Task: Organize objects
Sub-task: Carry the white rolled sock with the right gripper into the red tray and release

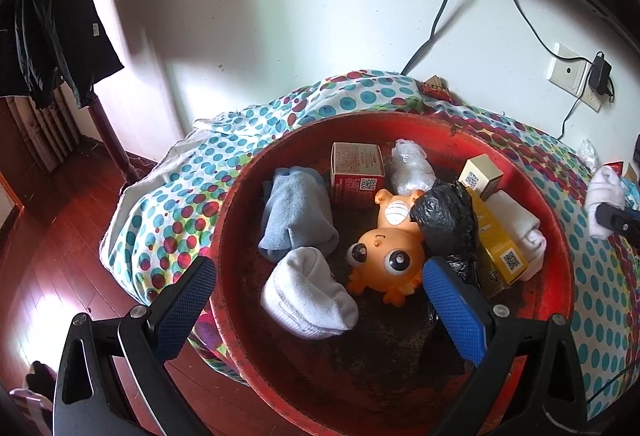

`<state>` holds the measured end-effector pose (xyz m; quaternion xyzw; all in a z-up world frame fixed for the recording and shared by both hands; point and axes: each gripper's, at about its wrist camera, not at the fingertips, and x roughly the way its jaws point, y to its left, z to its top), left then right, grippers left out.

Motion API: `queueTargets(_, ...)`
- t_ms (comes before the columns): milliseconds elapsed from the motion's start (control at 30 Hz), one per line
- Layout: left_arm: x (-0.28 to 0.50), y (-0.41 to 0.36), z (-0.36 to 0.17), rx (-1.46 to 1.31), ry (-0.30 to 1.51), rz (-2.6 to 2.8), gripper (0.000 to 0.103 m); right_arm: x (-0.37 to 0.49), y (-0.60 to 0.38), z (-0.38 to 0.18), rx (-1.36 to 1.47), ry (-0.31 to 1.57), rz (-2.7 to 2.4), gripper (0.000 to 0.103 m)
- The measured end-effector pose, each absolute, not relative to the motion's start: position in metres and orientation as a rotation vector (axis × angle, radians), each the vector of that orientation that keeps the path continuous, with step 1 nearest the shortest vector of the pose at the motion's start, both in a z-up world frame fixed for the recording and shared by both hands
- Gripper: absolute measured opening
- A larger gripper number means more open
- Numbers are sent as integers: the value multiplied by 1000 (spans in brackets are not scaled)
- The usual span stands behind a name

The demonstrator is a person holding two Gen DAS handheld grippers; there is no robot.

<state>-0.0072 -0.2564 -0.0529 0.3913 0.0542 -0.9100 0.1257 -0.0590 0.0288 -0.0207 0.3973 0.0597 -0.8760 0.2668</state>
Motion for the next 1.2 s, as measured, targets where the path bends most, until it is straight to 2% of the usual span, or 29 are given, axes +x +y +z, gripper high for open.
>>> queueTargets(433, -7, -261, -53, 1116, 141, -2634, 103, -34, -84, -26, 1055, 258, -2186, 41)
queueTargets(900, -9, -267, -56, 1132, 155, -2602, 103, -45, -128, -35, 1066, 322, -2162, 42)
queueTargets(1000, -9, -265, -57, 1137, 149, -2603, 103, -46, -127, -35, 1069, 318, -2179, 47)
queueTargets(1067, -9, -265, -57, 1141, 149, -2607, 103, -45, -124, -34, 1063, 317, -2194, 60)
queueTargets(1200, -9, -265, -56, 1142, 151, -2611, 103, -41, -114, -28, 1056, 319, -2218, 72)
